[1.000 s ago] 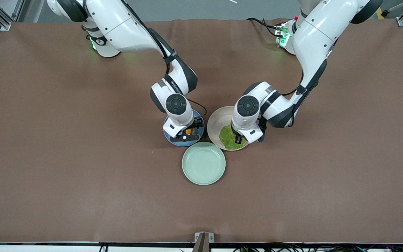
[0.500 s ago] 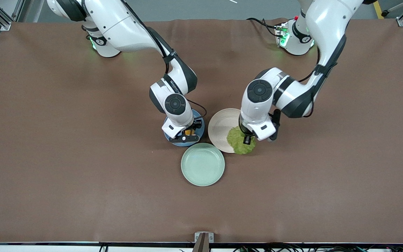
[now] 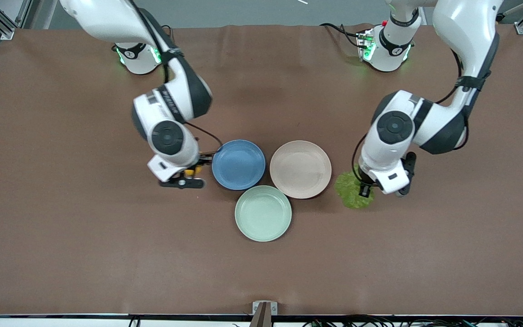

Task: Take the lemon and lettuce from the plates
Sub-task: 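Lift the lemon off the blue plate while the left gripper lifts the lettuce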

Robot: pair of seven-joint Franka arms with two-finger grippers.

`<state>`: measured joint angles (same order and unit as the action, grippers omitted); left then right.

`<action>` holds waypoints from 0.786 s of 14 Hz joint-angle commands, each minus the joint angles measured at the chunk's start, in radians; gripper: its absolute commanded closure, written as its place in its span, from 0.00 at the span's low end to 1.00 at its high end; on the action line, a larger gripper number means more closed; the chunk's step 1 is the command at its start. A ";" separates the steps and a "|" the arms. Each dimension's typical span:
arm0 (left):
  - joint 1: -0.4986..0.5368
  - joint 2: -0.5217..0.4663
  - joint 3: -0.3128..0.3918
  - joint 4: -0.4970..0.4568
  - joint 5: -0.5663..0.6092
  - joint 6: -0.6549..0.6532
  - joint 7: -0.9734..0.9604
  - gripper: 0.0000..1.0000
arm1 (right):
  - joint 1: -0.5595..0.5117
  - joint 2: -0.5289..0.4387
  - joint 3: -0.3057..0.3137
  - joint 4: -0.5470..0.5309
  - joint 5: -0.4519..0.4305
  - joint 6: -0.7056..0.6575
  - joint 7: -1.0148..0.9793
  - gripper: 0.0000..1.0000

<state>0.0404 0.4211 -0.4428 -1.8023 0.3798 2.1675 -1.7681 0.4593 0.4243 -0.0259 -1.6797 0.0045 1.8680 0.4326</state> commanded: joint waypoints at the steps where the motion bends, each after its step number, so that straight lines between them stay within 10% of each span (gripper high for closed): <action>1: 0.081 -0.024 -0.011 -0.061 0.017 0.015 0.108 1.00 | -0.204 -0.114 0.020 -0.159 -0.014 0.026 -0.281 0.84; 11: 0.306 0.071 -0.007 -0.163 0.019 0.155 0.358 0.99 | -0.585 -0.006 0.020 -0.462 -0.011 0.579 -0.805 0.81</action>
<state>0.3209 0.4721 -0.4406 -1.9636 0.3800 2.3015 -1.4318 -0.1001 0.4119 -0.0300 -2.1165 -0.0014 2.4102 -0.3564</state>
